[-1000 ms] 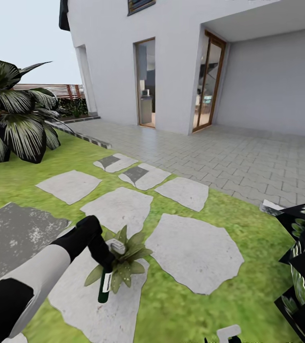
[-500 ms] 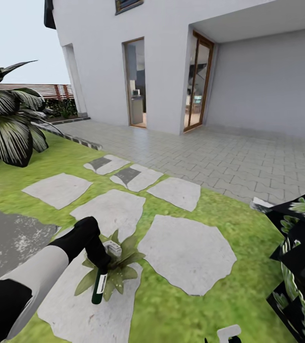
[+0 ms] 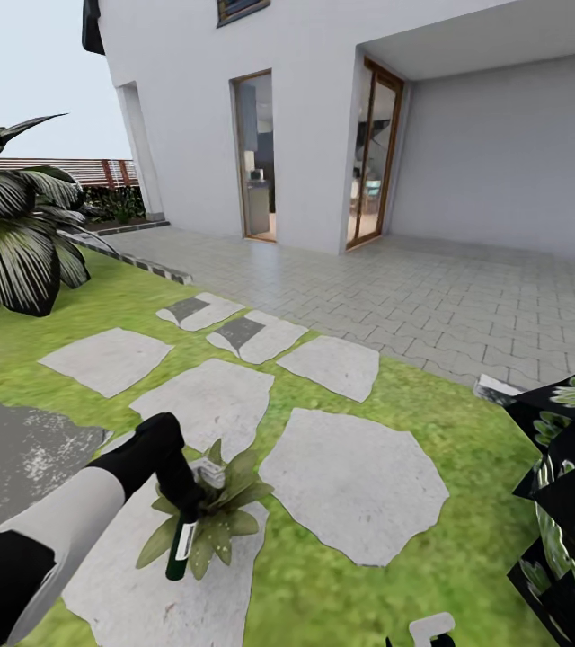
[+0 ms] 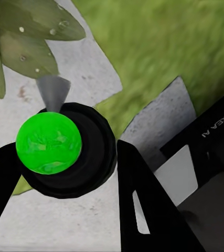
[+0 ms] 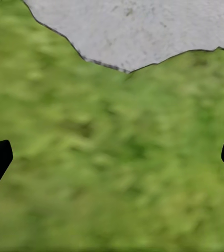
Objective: Pick up the pesticide atomizer in the garden and spray insectifuge to fully cover both potted plants in the garden.
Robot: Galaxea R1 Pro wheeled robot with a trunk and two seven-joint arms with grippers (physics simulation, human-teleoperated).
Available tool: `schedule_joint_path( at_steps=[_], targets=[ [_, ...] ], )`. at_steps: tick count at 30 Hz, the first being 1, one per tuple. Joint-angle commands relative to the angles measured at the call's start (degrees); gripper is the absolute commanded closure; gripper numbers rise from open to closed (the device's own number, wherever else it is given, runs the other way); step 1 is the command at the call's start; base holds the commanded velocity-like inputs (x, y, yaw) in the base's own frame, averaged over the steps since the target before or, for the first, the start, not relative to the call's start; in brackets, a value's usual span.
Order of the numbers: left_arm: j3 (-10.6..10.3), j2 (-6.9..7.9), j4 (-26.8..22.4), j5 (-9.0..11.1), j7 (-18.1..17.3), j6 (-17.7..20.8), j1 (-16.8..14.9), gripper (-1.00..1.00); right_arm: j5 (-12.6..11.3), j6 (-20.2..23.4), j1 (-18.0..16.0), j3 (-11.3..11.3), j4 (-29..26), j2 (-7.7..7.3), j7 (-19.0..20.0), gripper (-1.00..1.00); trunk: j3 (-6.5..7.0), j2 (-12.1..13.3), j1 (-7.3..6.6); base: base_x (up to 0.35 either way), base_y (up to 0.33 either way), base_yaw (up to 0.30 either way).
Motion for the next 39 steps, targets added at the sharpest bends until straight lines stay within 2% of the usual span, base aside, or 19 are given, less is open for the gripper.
schedule_joint_path(
  at_steps=[1, 6, 13, 29, 34, 39],
  targets=[
    [-0.16, 0.10, -0.12, -0.42, -0.57, 0.49, -0.01, 1.00, 0.42, -0.02, -0.04, 0.45, 0.05, 0.01, -0.59, -1.00, -0.05, -0.02, -0.01, 0.000, 0.000, 0.000],
    [-0.19, -0.50, -0.20, -0.50, -0.57, 0.50, -0.40, 1.00, 0.42, -0.02, -0.04, 0.45, 0.07, -0.02, -0.59, -1.00, -0.05, -0.02, -0.01, 0.000, 0.000, 0.000],
    [-0.06, -0.58, -0.28, -0.52, -0.85, 0.64, -1.14, 1.00, 0.42, -0.02, -0.04, 0.45, 0.07, 0.00, -0.59, -1.00, -0.05, -0.02, -0.01, 0.000, 0.000, 0.000],
    [0.24, -0.64, -0.19, -0.59, -0.30, 0.81, 0.09, 1.00, 0.42, -0.02, -0.04, 0.45, 0.06, 0.03, -0.59, -1.00, -0.05, -0.02, -0.01, -0.079, -0.044, 0.000],
    [0.33, -0.71, -0.16, -0.58, 1.15, 1.04, 3.09, 1.00, 0.42, -0.02, -0.04, 0.45, 0.09, 0.03, -0.59, -1.00, -0.05, -0.02, -0.01, -0.001, -0.002, 0.000],
    [0.36, -0.72, -0.12, -0.52, 2.15, 1.10, 4.70, 1.00, 0.42, -0.02, -0.04, 0.50, 0.13, 0.03, -0.59, -1.00, -0.05, -0.02, -0.01, 0.000, 0.000, 0.000]
  ],
)
